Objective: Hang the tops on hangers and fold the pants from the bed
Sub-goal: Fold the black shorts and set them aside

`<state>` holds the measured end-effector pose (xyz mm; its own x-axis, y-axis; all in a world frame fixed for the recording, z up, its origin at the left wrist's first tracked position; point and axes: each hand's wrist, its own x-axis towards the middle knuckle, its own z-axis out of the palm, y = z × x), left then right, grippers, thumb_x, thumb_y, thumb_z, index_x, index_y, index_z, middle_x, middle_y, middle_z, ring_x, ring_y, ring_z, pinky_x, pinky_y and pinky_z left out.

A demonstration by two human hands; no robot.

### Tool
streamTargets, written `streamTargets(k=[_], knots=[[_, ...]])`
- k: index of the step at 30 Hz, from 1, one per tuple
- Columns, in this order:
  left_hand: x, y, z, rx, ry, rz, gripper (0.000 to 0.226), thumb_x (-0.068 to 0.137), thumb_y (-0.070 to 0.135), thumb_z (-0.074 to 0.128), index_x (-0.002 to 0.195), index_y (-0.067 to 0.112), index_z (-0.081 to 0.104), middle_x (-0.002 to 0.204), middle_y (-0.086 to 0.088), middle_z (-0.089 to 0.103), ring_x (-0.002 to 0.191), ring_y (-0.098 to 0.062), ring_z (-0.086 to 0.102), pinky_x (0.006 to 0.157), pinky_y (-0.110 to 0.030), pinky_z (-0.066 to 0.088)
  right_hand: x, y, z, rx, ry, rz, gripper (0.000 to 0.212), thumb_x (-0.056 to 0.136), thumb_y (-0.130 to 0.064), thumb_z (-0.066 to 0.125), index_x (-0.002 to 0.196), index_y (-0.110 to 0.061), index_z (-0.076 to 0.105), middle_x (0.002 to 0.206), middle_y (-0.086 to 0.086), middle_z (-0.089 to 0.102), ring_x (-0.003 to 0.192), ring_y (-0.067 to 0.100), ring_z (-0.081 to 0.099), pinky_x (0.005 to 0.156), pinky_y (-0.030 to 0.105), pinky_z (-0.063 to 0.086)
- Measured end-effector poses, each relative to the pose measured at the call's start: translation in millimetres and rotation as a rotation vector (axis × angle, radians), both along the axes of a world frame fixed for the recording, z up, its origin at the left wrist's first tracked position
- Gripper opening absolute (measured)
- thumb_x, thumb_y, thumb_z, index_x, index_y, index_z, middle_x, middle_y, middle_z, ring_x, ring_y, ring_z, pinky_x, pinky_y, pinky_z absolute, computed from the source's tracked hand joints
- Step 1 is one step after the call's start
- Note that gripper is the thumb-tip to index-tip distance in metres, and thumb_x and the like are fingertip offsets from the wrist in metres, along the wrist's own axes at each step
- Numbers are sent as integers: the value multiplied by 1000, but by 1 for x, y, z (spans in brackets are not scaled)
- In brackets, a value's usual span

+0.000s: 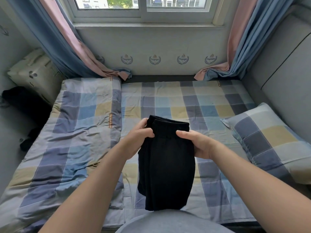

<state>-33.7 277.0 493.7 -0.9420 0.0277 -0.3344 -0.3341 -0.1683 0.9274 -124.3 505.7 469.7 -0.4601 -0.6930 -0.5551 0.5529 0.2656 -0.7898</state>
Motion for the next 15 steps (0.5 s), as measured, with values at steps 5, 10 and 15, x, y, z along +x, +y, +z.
streamTargets(k=[5, 10, 15], knots=[[-2, 0, -31, -278, -41, -159, 70, 71, 34, 85, 134, 26, 54, 123, 5, 69, 112, -13, 68, 99, -42, 53, 4, -7, -18, 7, 205, -90, 50, 75, -34, 85, 119, -16, 70, 115, 9, 74, 107, 25, 71, 88, 35, 58], [-13, 1, -59, -608, 36, -130, 20, 92, 25, 69, 113, 24, 67, 101, 5, 74, 95, -14, 70, 90, -48, 57, -5, -8, -38, 192, 506, -131, 23, 80, -19, 84, 101, -24, 74, 94, -5, 78, 92, 14, 74, 73, 21, 56], [-44, 1, -56, -835, 64, -187, 38, 81, 27, 78, 107, 28, 50, 98, 8, 64, 94, -17, 65, 75, -36, 56, -36, -22, -37, 214, 626, -190, 19, 84, -19, 81, 97, -29, 72, 91, -10, 77, 86, 7, 73, 76, 24, 57]])
